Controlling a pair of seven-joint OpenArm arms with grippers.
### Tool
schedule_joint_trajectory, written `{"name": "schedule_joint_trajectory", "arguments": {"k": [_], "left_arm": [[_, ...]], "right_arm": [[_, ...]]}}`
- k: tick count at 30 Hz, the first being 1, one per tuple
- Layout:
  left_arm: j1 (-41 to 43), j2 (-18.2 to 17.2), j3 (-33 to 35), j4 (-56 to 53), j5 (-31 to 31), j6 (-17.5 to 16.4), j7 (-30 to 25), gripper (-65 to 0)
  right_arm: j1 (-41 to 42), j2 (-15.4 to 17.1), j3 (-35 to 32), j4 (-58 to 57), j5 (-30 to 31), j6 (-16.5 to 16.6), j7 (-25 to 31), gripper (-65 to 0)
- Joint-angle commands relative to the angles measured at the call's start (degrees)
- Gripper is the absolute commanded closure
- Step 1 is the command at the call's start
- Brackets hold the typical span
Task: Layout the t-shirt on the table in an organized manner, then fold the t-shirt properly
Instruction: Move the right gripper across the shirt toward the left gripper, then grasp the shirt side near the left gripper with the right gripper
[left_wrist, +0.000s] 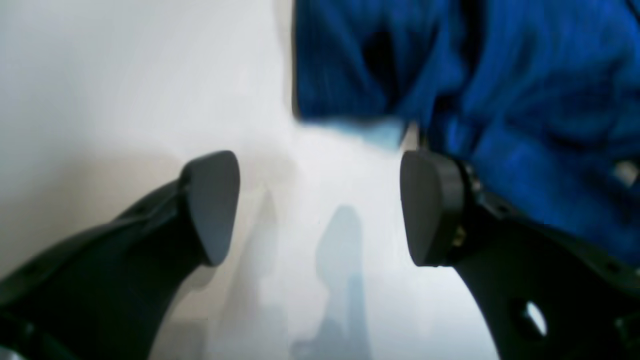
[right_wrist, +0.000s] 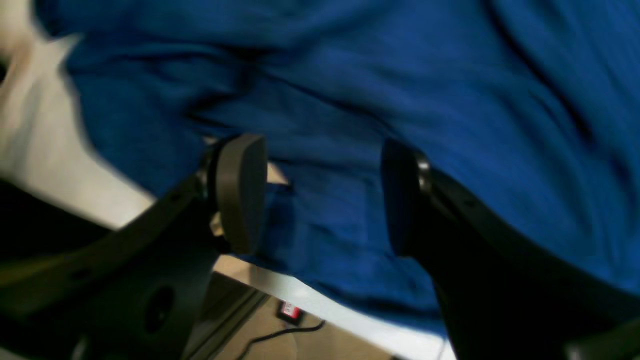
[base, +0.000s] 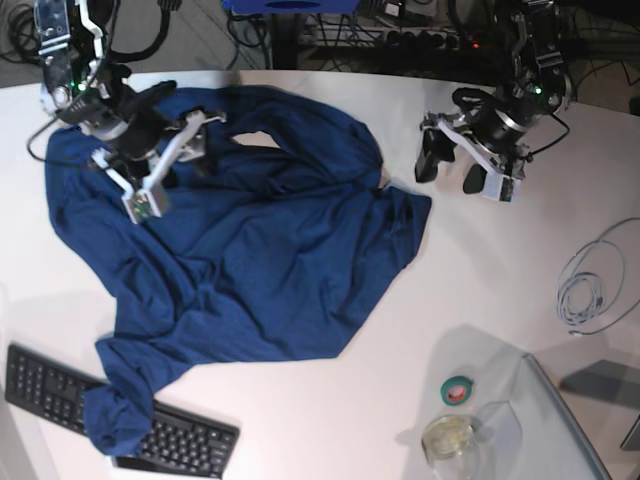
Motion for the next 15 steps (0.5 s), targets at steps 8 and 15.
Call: {"name": "schedule_joint_trajectory", "arguments": {"k": [8,15], "left_arm": [[-1.1,-1.1,-20.0,-5.6,-0.4,-0.3,-0.4,-3.3],[1.1,-3.7,-28.5,-7.2,-0.3,-0.3,-0.6,0.0]], "right_arm": [[17.5,0.3,-21.8,-3.0,0.4,-4.6,0.6,-33.9],[32.5,-8.6,-40.7,-22.1,0.7,-12.2,0.9,-33.9]]}}
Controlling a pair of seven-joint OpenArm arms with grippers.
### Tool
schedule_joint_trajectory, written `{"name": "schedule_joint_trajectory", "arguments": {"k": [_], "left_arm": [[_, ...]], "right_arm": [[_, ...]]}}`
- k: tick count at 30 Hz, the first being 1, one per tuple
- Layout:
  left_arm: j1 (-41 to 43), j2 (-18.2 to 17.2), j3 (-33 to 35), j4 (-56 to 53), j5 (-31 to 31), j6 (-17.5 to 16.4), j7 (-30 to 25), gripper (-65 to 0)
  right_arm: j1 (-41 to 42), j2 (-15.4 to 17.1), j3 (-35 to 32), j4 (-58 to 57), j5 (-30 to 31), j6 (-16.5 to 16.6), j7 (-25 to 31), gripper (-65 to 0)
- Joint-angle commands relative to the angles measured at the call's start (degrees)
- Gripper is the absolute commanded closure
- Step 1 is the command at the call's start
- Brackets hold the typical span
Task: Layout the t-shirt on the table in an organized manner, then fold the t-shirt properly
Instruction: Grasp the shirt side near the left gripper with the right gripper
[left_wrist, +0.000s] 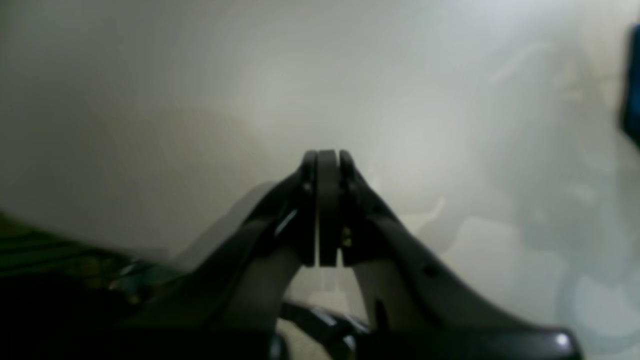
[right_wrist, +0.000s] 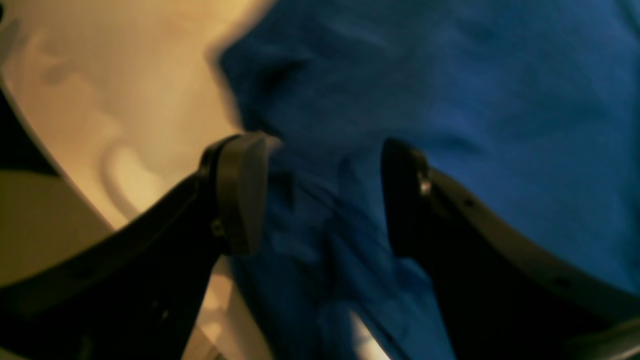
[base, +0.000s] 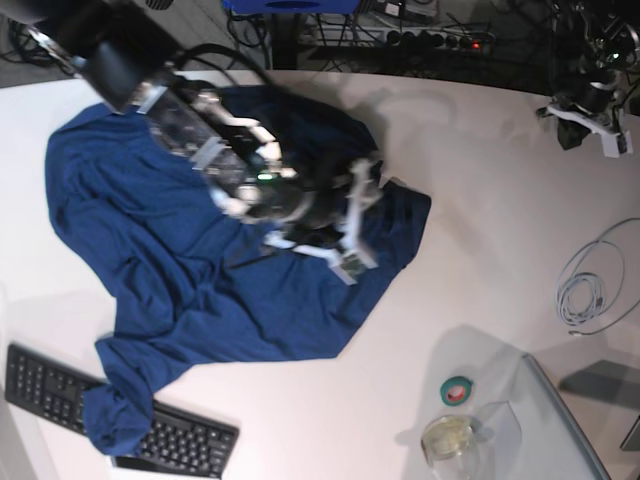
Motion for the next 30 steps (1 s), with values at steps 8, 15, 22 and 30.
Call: {"name": "schedule_joint_trajectory", "arguments": {"k": [8,15,22,30], "left_arm": [[1.8,-0.9,-5.0,1.2,-0.7,-0.2,-1.3,0.0],[1.8,-1.0,-5.2,1.2,-0.7,-0.2,-1.3,0.0],[1.2,-1.0,-5.1,1.1,-0.7,-0.2,-1.0,0.0],[1.2,-1.0,-5.1,1.0,-0.6,-0.2,-1.0,0.0]], "right_arm": [[4.5,-8.9,-1.3,-10.8,0.1,0.3,1.9,-33.9],[6.4,-9.4,-0.9,-19.2,0.4,0.3,7.8,-33.9],[6.4,-10.6,-0.8,-23.2,0.5,0.3,10.8,-25.7],[6.4,-11.3,-1.1,-23.0,0.5,0.2,10.7,-5.6]]}}
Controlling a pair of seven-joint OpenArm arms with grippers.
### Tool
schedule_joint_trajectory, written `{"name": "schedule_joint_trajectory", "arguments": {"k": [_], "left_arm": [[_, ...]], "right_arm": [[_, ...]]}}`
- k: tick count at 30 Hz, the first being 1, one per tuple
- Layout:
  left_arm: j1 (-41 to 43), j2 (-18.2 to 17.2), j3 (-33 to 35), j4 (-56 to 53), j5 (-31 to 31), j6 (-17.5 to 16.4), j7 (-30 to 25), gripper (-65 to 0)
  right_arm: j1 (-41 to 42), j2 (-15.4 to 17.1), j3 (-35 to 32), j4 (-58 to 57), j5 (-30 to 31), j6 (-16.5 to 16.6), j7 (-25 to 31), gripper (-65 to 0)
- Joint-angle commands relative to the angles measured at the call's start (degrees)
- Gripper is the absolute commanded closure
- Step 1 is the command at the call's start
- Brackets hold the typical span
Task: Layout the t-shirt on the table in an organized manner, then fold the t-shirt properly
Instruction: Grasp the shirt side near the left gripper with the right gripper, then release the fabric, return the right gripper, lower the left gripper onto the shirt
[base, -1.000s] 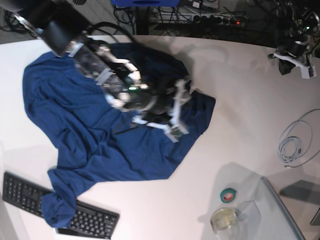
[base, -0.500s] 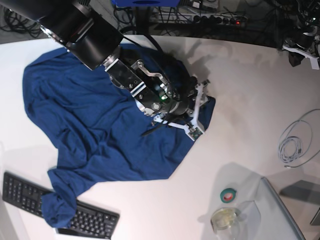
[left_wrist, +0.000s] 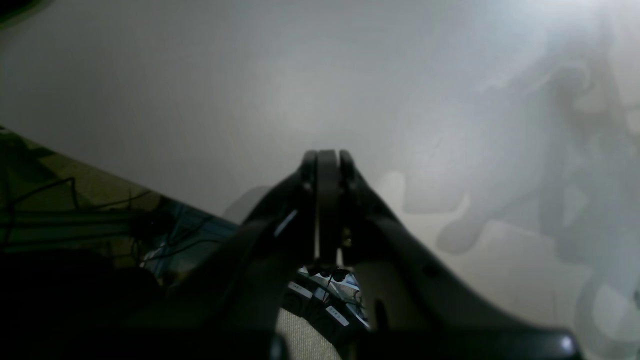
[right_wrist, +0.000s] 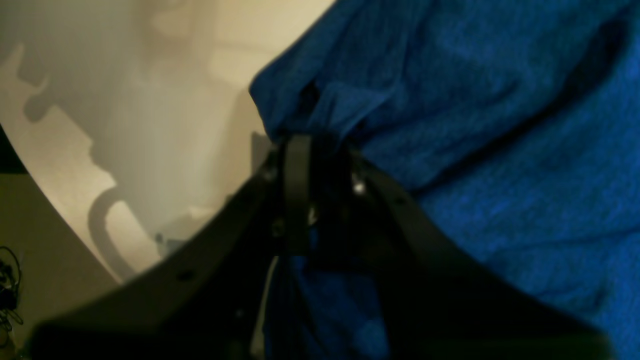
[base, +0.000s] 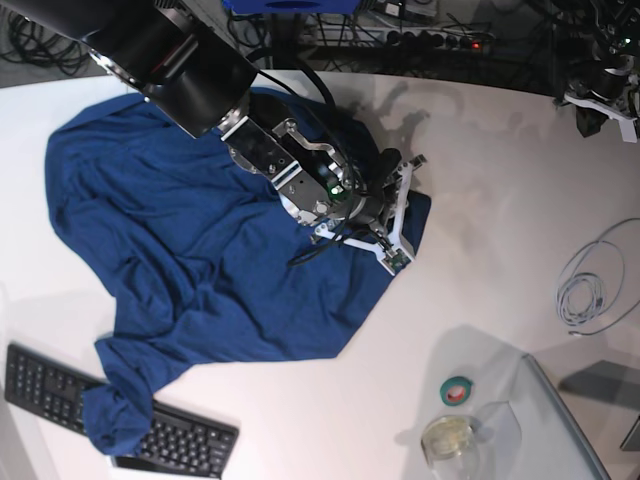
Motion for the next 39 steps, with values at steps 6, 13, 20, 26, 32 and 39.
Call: {"name": "schedule_joint_trajectory", "arguments": {"k": [6,13,20,26,32,39], "left_arm": [[0.2,-1.0,-0.3,0.7,-0.7,-0.2,-1.0,0.0],[0.3,-1.4,-0.3,0.7,-0.7,-0.2,-1.0,0.0],[0.1,-1.5,-0.2,0.7,-0.7,-0.2,-1.0,0.0],[0.8,-1.6,7.9,1.5,-0.7,-0.2,-1.0,0.0],[0.8,-1.4,12.5,1.7,-0.8,-0.2,-1.1,0.0],[2.6,0.9,22.2,7.4,-1.2,-0.2,-1.1,0.0]], "right_arm": [[1.2,-0.8,-5.9,6.0,6.0,-0.4,0.9,0.0],[1.1,-0.8,-6.8,7.9,6.0,0.1,-1.0,0.0],[1.6,-0.9,-10.6,8.7,6.2,-0.3,1.3,-10.4],[1.2,4.4,-7.2,21.7,6.1,-0.4,-5.1,-32.7],[-4.2,11.0,5.0,25.9,5.8,-0.4,-11.2,-28.5],[-8.0,17.7,6.8,27.5,5.8,-0.4,-11.1,-27.9]]}}
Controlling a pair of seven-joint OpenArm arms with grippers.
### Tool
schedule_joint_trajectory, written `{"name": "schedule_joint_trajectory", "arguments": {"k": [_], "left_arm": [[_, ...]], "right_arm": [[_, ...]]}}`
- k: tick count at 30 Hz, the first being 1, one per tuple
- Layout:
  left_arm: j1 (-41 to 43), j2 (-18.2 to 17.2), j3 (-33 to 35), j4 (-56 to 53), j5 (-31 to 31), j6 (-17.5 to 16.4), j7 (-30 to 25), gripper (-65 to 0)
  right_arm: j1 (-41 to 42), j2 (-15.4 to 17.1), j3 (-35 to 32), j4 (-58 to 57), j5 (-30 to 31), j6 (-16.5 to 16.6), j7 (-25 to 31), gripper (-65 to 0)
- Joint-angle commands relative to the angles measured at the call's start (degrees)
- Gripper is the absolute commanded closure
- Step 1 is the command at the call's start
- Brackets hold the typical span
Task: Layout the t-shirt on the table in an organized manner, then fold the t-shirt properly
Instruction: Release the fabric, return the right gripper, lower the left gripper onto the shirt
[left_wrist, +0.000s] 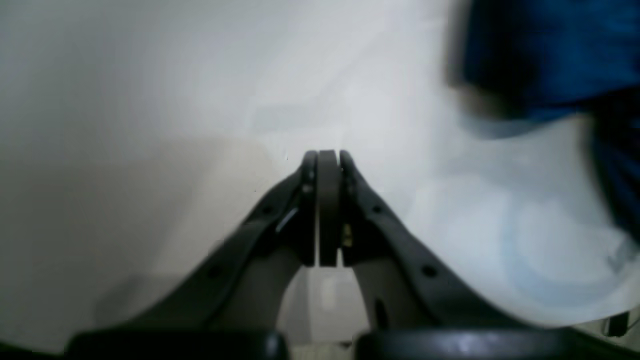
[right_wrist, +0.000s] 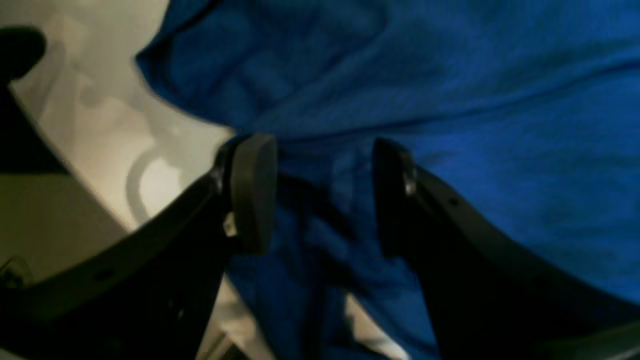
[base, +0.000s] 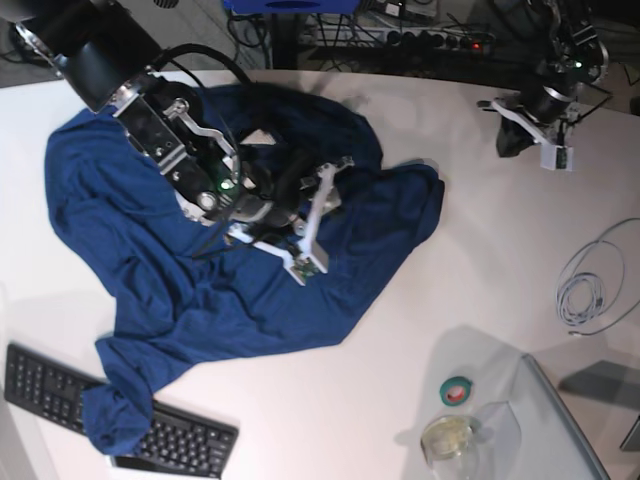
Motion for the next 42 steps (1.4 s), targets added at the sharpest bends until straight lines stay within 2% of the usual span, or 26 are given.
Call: {"name": "schedule_joint_trajectory", "arguments": {"k": [1,2,3,5,7,9,10,16,23,24,26,30,36,38,40,42], "left_arm": [[0.7,0.6,-0.1,2.7,-1.0,-0.2,-1.0,0.0],[0.7,1.9,0.0,4.1,-1.0,-0.2,-1.0,0.0],[0.7,2.8,-0.2,4.9,-1.0,-0.2,-1.0,-7.6],[0.7,3.7,-0.1,5.0,-1.0,-0.2,-1.0,-27.8],[0.3,4.1,0.4,4.3,-1.0,-0.2,-1.0,-43.3],[-0.7,4.4,2.2,2.3,-1.0,-0.2,-1.3,-52.2],[-1.6,4.5,2.6,1.3,-1.0,-0.2,-1.3,-53.3],[-7.9,6.2,5.7,-6.6,-1.0,-0.2,-1.3,-53.2],[-13.0,7.9,6.7,-11.6,-1.0,0.1,-1.3,-52.8],[-13.8,7.9,6.7,-12.5,-1.0,0.1,-1.3,-50.8],[-15.4,7.6,6.7,-14.2,-1.0,0.2,-1.3,-37.8],[-17.1,7.6,6.7,-13.9,-0.6,0.2,-1.3,0.0],[-19.0,6.5,6.8,-10.3,0.8,0.3,0.2,0.0],[-19.5,6.4,6.6,-4.7,4.0,2.5,5.7,0.0],[-20.0,6.4,6.8,3.0,7.7,6.4,13.7,0.0],[-21.3,6.5,6.9,8.7,11.3,8.8,21.1,0.0]], "right_arm": [[-1.0,1.2,1.3,1.8,0.4,0.2,0.2,-27.9],[-2.9,1.7,2.7,2.8,0.4,0.2,0.2,-27.9],[-4.5,2.1,4.2,4.0,0.4,0.2,0.2,-27.9],[-8.0,3.0,8.2,6.1,0.4,0.2,1.6,-27.9],[-11.3,4.3,11.3,8.2,0.4,0.2,4.2,-27.9],[-13.9,5.9,13.5,10.0,0.4,0.3,6.5,-27.9],[-14.8,6.7,14.2,10.7,0.4,0.3,7.2,-27.9],[-21.5,10.7,19.3,12.2,0.4,0.3,10.4,-27.8],[-26.8,10.9,27.1,7.7,0.3,0.3,12.2,-27.8],[-26.8,10.9,28.0,6.2,0.3,0.3,12.3,-27.8],[-26.4,10.9,29.4,3.0,0.3,0.3,12.3,-27.8],[-25.2,10.9,30.7,-2.1,0.3,0.3,14.2,-27.8],[-23.8,11.1,33.5,-6.0,0.3,0.3,14.3,-27.8],[-23.6,12.6,33.9,-6.0,0.3,0.4,14.2,-27.8],[-23.5,13.9,33.7,-5.7,0.3,0.5,14.2,-27.8],[-23.2,14.3,33.7,-5.6,0.3,0.5,14.1,-27.8]]}}
